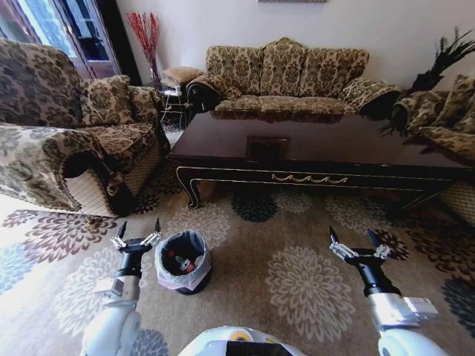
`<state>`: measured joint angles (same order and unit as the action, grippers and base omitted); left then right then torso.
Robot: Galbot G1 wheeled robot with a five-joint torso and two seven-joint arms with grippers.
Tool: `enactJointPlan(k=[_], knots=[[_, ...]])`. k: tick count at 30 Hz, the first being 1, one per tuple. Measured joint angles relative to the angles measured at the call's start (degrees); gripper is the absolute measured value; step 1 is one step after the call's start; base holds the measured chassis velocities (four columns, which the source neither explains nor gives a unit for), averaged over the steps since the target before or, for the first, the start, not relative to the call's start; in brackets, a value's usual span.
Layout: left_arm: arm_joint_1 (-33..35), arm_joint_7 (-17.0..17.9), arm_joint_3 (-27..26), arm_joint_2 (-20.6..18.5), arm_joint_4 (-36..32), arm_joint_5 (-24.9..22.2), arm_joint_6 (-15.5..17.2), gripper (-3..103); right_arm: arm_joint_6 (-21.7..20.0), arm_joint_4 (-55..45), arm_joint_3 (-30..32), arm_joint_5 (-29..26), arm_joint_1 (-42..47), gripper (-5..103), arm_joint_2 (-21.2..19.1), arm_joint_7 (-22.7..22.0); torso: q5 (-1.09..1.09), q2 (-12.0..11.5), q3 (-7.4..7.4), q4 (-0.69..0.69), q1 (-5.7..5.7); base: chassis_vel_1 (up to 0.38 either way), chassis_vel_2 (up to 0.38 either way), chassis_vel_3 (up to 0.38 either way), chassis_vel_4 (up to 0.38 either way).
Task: Move to the front of the table and place the trash on the table into the trash bin.
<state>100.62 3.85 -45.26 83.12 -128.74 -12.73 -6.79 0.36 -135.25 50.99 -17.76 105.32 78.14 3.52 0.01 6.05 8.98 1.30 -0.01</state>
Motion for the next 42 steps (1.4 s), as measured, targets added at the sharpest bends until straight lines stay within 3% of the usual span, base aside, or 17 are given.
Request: enactJointPlan(k=[12, 32, 42], knots=[[1.5, -0.1, 0.1, 1.7, 0.2, 2.0, 0.5, 100, 0.0, 0.0, 0.0, 0.0, 0.0, 100, 0.0, 0.0, -0.02, 0.0, 0.01, 0.01, 0.00, -0.105, -0.099, 0.098, 0.095], [1.7, -0.5, 1.5, 6.0, 0.7, 4.2, -0.3, 100, 0.0, 0.0, 0.0, 0.0, 0.0, 100, 0.0, 0.0, -0.02, 0.0, 0.02, 0.00, 0.00, -0.261, -0.334, 0.267, 0.325], [2.0, -1.0, 1.8, 5.9, 0.6, 4.7, -0.4, 100, 0.0, 0.0, 0.0, 0.0, 0.0, 100, 0.0, 0.0, 0.04, 0.0, 0.02, 0.01, 0.00, -0.256, -0.250, 0.241, 0.247]])
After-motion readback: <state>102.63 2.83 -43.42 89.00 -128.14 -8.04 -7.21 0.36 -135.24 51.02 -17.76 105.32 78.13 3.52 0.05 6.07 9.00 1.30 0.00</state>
